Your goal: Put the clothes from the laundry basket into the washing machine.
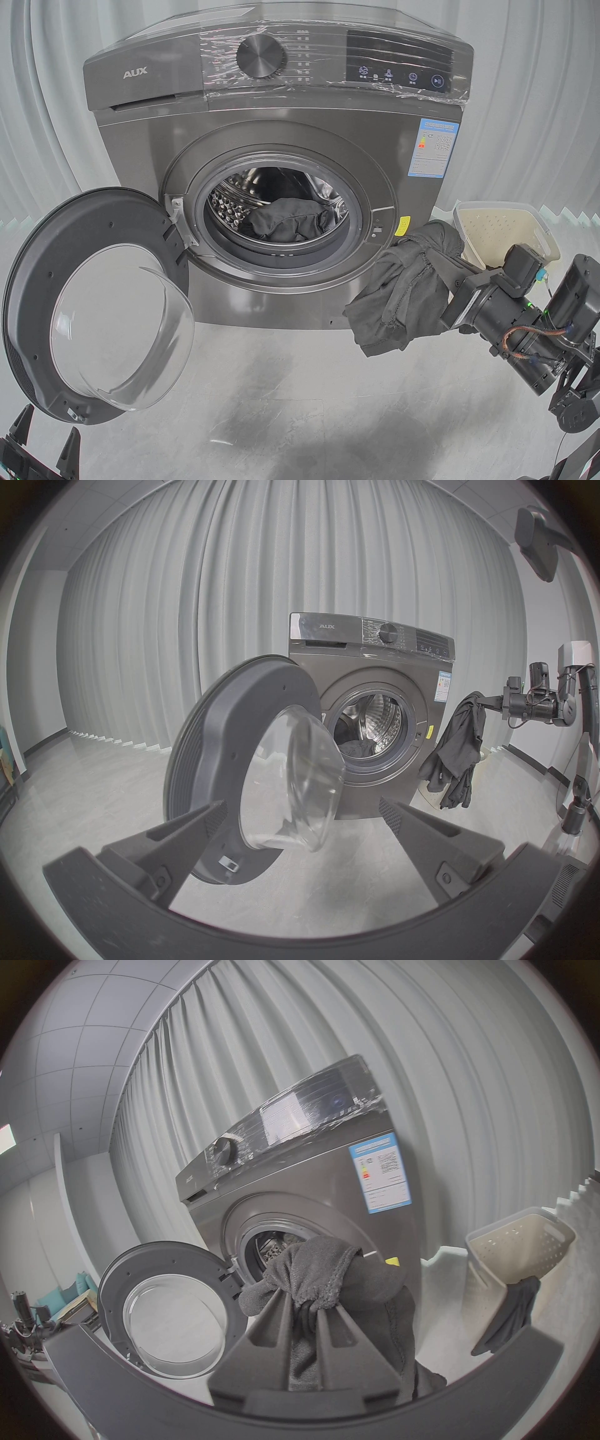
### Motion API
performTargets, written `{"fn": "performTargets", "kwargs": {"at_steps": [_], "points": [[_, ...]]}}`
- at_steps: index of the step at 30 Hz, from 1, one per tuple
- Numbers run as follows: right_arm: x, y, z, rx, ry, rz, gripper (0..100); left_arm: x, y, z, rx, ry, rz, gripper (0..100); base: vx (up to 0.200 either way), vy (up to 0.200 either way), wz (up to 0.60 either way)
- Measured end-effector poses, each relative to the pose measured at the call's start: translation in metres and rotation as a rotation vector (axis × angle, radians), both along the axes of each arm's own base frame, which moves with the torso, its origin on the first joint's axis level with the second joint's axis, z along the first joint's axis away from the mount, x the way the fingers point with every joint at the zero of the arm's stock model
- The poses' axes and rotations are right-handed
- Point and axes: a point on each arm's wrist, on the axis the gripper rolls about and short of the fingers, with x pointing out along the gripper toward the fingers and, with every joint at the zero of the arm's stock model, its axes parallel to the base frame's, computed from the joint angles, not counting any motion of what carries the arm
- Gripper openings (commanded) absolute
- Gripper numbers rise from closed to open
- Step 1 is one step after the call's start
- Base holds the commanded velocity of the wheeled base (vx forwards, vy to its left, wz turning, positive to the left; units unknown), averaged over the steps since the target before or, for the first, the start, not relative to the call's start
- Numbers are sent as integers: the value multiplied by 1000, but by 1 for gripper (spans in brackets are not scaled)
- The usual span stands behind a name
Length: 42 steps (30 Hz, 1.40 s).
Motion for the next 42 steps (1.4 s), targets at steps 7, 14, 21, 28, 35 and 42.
{"fn": "performTargets", "kwargs": {"at_steps": [7,14,21,28,35,42], "points": [[-9,14,-1,-9,6,76,0,0,0,0,19,1,-1,100,0,0,0],[-8,24,-8,-31,20,120,0,0,0,0,22,1,-2,100,0,0,0],[-7,39,-8,-17,10,163,0,0,0,0,35,1,-15,100,0,0,0],[5,53,-9,-1,12,100,0,0,-1,0,61,-3,-42,100,0,0,0],[15,66,-6,38,8,96,0,-6,-2,24,41,-113,-82,100,0,0,0],[17,77,-1,80,-9,145,0,-8,-7,73,72,-167,-309,100,0,0,0]]}}
